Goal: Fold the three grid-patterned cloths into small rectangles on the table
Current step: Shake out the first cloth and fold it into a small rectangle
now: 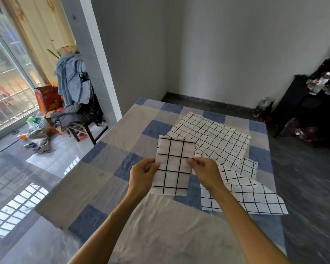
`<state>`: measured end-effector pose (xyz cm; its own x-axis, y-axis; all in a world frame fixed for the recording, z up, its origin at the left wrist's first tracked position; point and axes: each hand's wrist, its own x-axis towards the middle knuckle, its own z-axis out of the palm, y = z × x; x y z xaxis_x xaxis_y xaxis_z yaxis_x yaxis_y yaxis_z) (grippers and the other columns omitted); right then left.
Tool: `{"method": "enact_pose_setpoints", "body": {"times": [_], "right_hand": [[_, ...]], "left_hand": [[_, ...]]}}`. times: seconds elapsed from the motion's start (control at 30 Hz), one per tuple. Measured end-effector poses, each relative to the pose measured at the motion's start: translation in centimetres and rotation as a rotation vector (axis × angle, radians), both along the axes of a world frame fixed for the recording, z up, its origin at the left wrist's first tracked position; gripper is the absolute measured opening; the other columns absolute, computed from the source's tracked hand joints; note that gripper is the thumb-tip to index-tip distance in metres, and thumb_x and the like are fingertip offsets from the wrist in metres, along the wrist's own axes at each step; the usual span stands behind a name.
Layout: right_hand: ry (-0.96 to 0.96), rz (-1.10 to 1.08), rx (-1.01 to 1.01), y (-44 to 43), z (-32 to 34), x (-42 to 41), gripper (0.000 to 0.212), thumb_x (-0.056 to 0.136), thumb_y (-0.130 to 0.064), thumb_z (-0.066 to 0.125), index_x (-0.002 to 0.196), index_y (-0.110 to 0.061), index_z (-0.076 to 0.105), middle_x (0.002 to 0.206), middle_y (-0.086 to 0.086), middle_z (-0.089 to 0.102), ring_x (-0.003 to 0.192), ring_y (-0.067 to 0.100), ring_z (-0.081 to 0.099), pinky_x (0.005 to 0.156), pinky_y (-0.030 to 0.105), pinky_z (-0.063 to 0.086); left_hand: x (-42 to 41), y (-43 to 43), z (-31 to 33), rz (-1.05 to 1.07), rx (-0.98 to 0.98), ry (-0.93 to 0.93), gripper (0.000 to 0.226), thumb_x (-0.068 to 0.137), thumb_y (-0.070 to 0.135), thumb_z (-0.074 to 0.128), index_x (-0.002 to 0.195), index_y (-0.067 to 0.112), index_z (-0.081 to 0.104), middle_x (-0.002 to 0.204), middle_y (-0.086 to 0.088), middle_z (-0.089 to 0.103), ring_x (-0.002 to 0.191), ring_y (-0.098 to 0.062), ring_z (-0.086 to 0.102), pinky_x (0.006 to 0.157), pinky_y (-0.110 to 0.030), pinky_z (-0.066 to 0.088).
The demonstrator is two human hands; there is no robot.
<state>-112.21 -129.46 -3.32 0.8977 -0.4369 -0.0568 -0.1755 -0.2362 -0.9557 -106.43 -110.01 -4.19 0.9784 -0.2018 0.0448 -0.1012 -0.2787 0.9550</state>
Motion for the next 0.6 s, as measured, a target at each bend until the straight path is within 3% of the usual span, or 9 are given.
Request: {"method": "enact_pose_setpoints", "body": {"times": [0.07,0.17,0.23,0.37,0.47,0.53,0.6], "right_hand": [[0.012,-0.017,0.017,0.6,-0.6,-0.3,0.039,0.089,-0.033,0.065,0.084,0.005,0.066,0.074,0.027,0.060,0.060,0.025,0.048,0.061,0.036,0.044],[0.030,-0.012,-0.020,1.6,-1.0,-0.9,0.038,0.088,-0.033,0.066,0.074,0.002,0.066,0.057,0.007,0.054,0.056,0.013,0.045,0.059,0.029,0.039],[0.049,-0.026,-0.027,2.1,-1.4,-1.2,0.033,0.088,-0.032,0.066,0.072,-0.004,0.069,0.057,-0.002,0.058,0.055,0.010,0.048,0.058,0.026,0.041],[0.117,0.042,0.001,2.3,-2.2,-1.3,0.026,0.091,-0.026,0.063,0.079,-0.004,0.070,0.065,0.011,0.062,0.062,0.010,0.052,0.061,0.022,0.042],[0.146,0.035,-0.030,2.4,-2.8,-0.4,0.027,0.093,-0.022,0.059,0.067,-0.020,0.063,0.055,-0.011,0.052,0.051,-0.003,0.046,0.049,0.007,0.033],[0.161,0.011,-0.065,2.7,-3.0,0.6,0.021,0.093,-0.025,0.060,0.072,-0.023,0.064,0.062,-0.013,0.057,0.059,-0.002,0.052,0.053,0.009,0.036],[0.195,-0.020,-0.107,3.1,-3.7,2.0,0.015,0.091,-0.032,0.063,0.082,-0.023,0.070,0.076,-0.011,0.066,0.077,0.009,0.062,0.068,0.021,0.047]], "left_hand": [[-1.0,0.7,0.0,0.017,0.011,0.040,0.009,0.088,0.023,0.063,0.090,0.019,0.071,0.080,0.004,0.073,0.072,-0.012,0.069,0.073,-0.034,0.058],[-2.2,1.6,-0.1,0.073,0.015,0.073,0.006,0.088,0.020,0.064,0.088,0.016,0.068,0.076,0.003,0.072,0.068,-0.007,0.068,0.068,-0.026,0.056],[-2.3,2.1,-0.3,0.099,0.020,0.080,0.006,0.087,0.022,0.064,0.088,0.017,0.067,0.075,0.002,0.071,0.067,-0.008,0.068,0.068,-0.027,0.056],[-1.2,2.8,-1.0,0.064,0.050,0.126,0.010,0.088,0.028,0.063,0.088,0.018,0.066,0.076,-0.001,0.071,0.070,-0.014,0.069,0.072,-0.035,0.058],[0.3,3.2,-1.4,0.022,0.105,0.133,0.011,0.088,0.029,0.063,0.086,0.020,0.067,0.078,0.001,0.071,0.072,-0.013,0.068,0.074,-0.035,0.057],[1.5,3.5,-1.8,0.006,0.138,0.125,0.011,0.087,0.029,0.064,0.082,0.020,0.068,0.076,0.002,0.071,0.071,-0.013,0.067,0.071,-0.029,0.055],[3.2,3.9,-2.3,-0.004,0.168,0.131,0.011,0.087,0.029,0.065,0.081,0.020,0.069,0.074,0.003,0.070,0.068,-0.012,0.066,0.066,-0.022,0.051]]}}
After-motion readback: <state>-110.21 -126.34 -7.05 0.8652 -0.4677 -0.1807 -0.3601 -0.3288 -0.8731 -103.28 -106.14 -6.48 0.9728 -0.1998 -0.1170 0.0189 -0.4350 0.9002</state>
